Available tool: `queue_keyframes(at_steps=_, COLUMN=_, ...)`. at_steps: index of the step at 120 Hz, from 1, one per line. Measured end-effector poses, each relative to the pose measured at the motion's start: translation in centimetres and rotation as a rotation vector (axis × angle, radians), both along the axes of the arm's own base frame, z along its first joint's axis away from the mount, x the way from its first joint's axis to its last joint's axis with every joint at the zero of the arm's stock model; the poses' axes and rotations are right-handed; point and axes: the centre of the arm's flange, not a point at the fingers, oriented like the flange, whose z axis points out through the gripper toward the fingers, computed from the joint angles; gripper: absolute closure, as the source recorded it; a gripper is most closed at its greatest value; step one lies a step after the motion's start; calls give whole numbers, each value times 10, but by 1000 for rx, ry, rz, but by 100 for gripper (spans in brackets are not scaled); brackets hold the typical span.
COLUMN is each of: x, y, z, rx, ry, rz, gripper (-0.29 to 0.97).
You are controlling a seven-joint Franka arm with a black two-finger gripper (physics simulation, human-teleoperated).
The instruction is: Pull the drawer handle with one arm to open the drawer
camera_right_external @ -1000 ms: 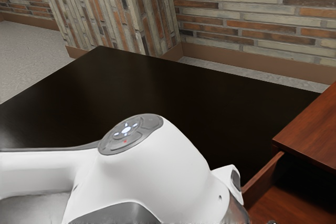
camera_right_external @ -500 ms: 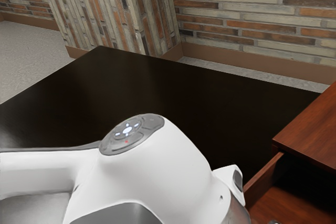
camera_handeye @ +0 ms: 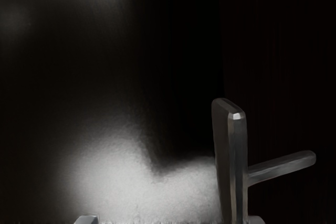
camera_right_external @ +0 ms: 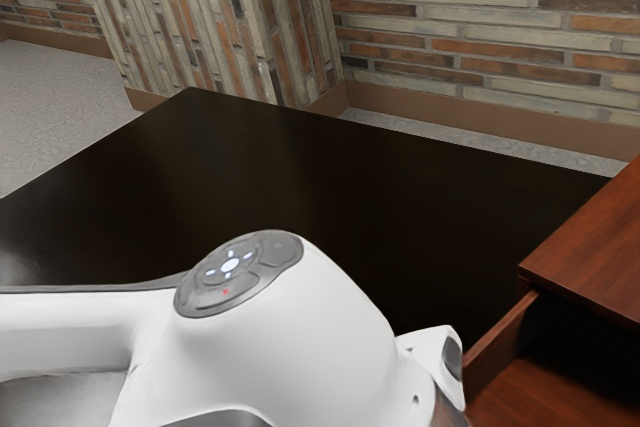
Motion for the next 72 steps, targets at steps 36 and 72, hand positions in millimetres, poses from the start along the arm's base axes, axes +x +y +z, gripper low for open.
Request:
queue_keyframes(at_steps=36, x=-5, y=1, z=15, rx=29, ry=-72, rz=-24, gripper=38)
queue_keyframes(at_steps=72, x=45, y=45, z=109, rx=61, ry=-204, rz=49, gripper=33)
